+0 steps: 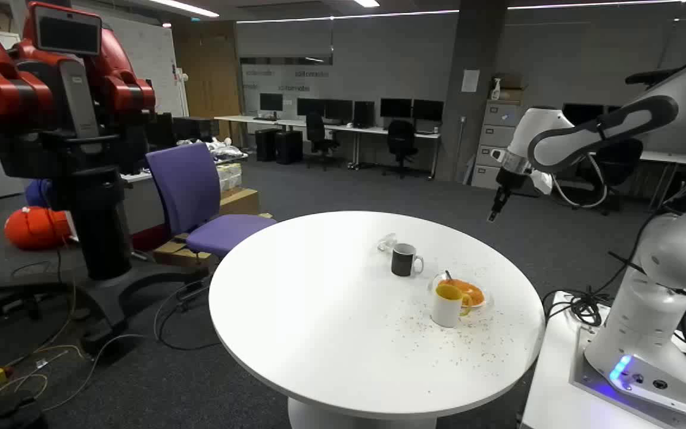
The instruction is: Use the spoon to scoop up the contents in the container
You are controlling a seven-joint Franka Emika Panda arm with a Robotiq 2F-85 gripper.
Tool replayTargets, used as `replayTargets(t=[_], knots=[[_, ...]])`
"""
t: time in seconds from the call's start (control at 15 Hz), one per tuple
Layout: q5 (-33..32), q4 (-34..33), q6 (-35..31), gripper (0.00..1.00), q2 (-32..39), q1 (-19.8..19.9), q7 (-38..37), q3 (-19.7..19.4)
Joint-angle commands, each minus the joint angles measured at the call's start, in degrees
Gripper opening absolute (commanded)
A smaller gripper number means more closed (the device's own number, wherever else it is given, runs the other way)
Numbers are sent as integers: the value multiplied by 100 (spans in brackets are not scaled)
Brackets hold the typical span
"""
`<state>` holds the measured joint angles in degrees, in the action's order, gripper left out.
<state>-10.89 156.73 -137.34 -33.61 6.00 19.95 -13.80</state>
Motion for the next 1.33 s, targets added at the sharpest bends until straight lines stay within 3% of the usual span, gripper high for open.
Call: replayTargets(t=[0.0,0.33,0.67,0.93,1.13,1.27], knots=[[47,-8,14,100,2,49,31,55],[275,-320,-55,100,786,44,480,-489],[1035,-888,-68,100,1723,-112,1498,-1130],[2894,-1410,55,100,2329,-366,2904,-1436],[4276,-1715,329,100,2696,-336,4197,-1297],[4675,-1951,809,100,3004,-154,4760,-1140]])
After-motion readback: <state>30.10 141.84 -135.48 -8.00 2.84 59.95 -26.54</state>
